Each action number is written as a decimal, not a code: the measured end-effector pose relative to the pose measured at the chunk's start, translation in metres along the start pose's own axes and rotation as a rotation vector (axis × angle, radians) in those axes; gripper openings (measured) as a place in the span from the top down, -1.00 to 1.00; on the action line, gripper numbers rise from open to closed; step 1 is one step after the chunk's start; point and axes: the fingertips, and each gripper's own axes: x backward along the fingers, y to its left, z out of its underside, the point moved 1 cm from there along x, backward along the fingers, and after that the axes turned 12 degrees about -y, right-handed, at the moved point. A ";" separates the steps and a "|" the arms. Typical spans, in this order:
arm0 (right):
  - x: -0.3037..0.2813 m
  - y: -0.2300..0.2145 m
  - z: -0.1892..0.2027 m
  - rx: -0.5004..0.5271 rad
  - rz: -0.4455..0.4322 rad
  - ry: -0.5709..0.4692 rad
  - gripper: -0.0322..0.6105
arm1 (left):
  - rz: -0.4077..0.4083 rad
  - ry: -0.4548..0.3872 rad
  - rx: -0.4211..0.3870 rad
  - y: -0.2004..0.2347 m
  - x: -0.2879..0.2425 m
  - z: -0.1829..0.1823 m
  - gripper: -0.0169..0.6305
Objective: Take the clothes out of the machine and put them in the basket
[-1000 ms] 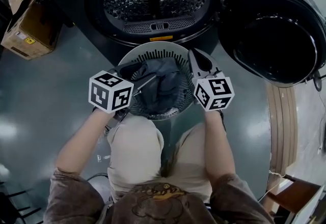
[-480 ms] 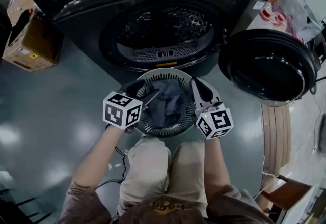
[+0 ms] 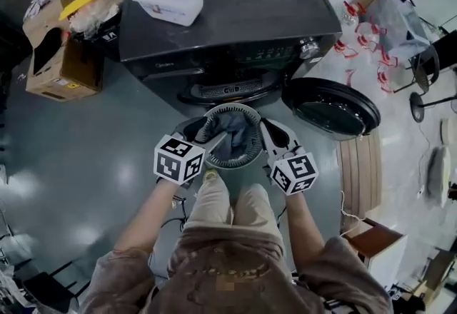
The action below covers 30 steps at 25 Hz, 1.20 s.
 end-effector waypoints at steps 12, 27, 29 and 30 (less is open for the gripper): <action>0.034 0.068 -0.190 0.039 -0.037 0.038 0.91 | 0.088 -0.102 -0.017 -0.075 0.091 -0.175 0.11; 0.008 0.106 -0.278 0.073 -0.145 -0.124 0.90 | 0.156 -0.404 -0.164 -0.078 0.137 -0.292 0.92; 0.008 0.104 -0.287 0.088 -0.155 -0.149 0.90 | 0.157 -0.427 -0.163 -0.081 0.137 -0.296 0.92; 0.008 0.101 -0.288 0.100 -0.159 -0.152 0.91 | 0.157 -0.439 -0.159 -0.083 0.136 -0.297 0.92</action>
